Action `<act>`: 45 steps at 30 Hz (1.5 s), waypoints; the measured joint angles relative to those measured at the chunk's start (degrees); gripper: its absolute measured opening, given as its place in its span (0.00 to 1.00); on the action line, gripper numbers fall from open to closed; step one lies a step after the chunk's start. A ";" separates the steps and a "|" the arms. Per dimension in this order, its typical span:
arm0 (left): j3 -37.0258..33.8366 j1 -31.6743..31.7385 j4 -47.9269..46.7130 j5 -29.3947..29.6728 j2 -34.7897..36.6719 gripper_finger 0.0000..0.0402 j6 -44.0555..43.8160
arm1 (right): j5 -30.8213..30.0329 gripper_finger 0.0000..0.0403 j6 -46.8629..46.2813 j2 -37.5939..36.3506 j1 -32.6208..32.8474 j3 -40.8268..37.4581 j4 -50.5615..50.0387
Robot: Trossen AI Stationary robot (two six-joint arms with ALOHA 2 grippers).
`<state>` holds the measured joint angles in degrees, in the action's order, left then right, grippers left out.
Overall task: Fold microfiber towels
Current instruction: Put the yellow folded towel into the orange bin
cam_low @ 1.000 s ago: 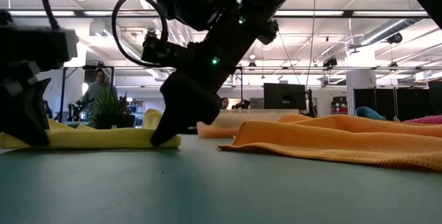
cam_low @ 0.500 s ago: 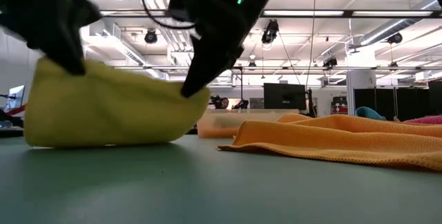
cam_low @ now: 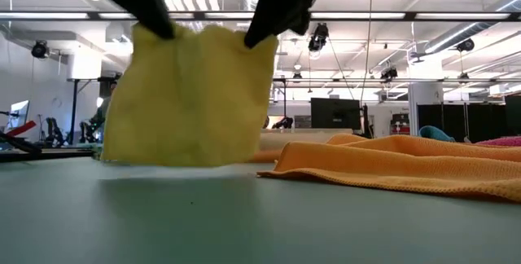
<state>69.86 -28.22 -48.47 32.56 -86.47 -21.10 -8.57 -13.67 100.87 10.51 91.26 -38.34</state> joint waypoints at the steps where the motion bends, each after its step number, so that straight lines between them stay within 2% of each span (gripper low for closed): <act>1: 0.79 0.63 -0.08 0.75 0.13 0.00 1.19 | -0.71 0.02 -0.07 -0.58 0.03 0.00 -0.64; 15: 8.23 11.49 2.12 5.55 0.28 0.00 22.10 | -12.23 0.02 0.48 -9.26 -0.86 0.00 -6.48; 20: 9.06 16.78 9.01 5.59 0.28 0.00 32.63 | -15.51 0.02 1.28 -12.00 -3.72 0.00 -6.37; 27: 9.52 26.06 20.04 5.49 0.28 0.00 44.69 | -16.06 0.02 2.34 -13.74 -9.39 0.00 -6.70; 32: 9.52 32.47 25.62 1.60 0.02 0.00 49.93 | -18.68 0.02 3.45 -13.96 -13.66 0.00 -8.00; 38: 9.52 38.21 31.30 -5.10 -2.13 0.00 50.86 | -19.29 0.02 6.33 -13.98 -19.40 0.00 -10.04; 45: 9.52 41.97 36.71 -6.79 -7.38 0.00 54.89 | -19.72 0.02 12.58 -13.98 -26.90 0.00 -10.80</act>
<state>79.37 13.75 -11.76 25.78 -93.86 33.79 -28.29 -1.09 86.89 -16.39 91.26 -49.15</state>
